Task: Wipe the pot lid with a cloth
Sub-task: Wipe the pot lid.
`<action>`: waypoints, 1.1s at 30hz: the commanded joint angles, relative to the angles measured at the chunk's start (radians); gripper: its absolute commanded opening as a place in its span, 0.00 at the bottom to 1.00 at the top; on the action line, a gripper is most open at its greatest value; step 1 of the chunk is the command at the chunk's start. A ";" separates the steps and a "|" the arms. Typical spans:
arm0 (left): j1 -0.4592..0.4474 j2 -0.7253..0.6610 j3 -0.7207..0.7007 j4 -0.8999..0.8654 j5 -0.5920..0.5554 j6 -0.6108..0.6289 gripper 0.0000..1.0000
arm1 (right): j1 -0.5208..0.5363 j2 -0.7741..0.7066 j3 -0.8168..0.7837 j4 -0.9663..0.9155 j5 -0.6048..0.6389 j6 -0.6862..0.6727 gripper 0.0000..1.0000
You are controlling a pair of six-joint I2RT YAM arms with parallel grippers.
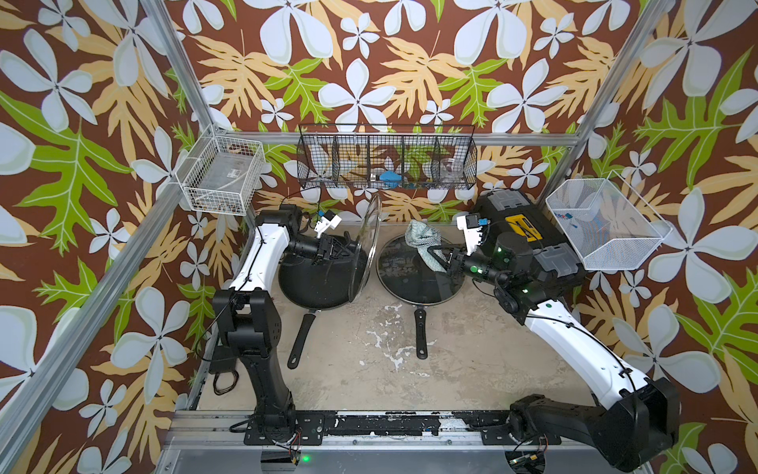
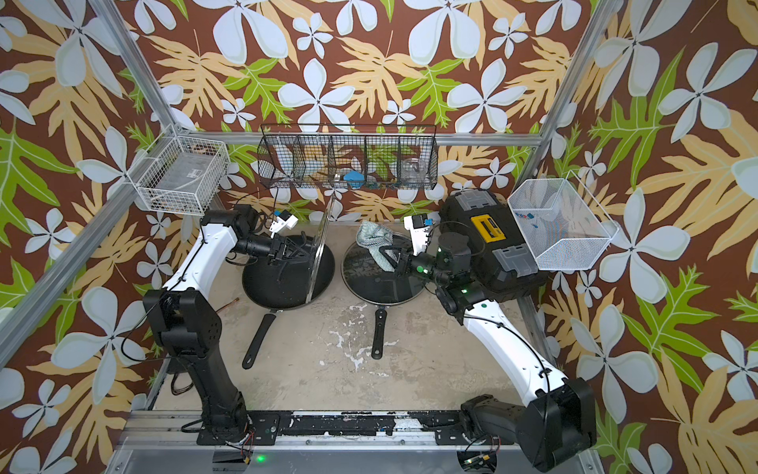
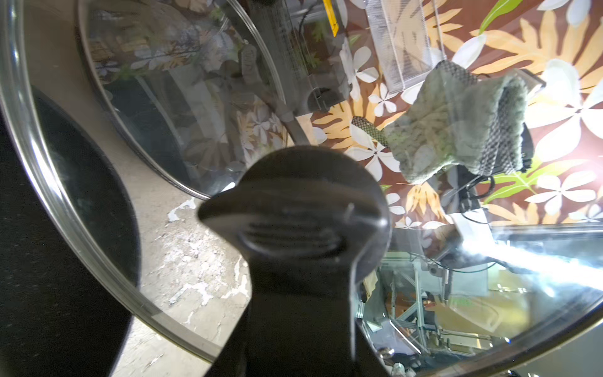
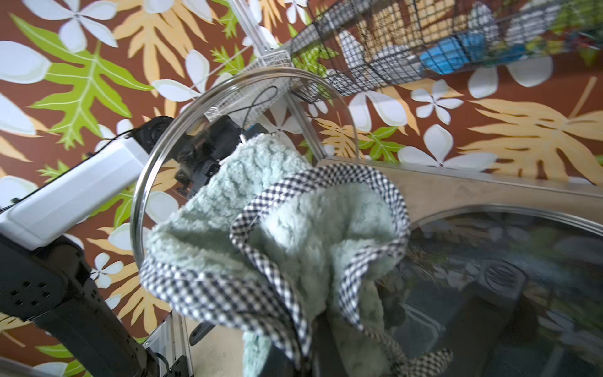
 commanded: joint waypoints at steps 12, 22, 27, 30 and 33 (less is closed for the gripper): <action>-0.004 -0.175 -0.147 0.390 0.438 -0.331 0.00 | 0.139 0.105 0.159 0.193 -0.268 0.023 0.00; -0.023 -0.175 -0.162 0.394 0.437 -0.319 0.00 | 0.175 0.239 0.313 0.210 -0.297 0.007 0.00; -0.059 -0.169 -0.160 0.399 0.437 -0.310 0.00 | 0.183 0.318 0.409 0.180 -0.291 -0.019 0.00; -0.084 -0.172 -0.157 0.425 0.438 -0.330 0.00 | 0.181 0.363 0.485 0.089 -0.236 -0.089 0.00; -0.089 -0.180 -0.170 0.445 0.437 -0.355 0.00 | 0.164 0.428 0.557 0.024 -0.162 -0.107 0.00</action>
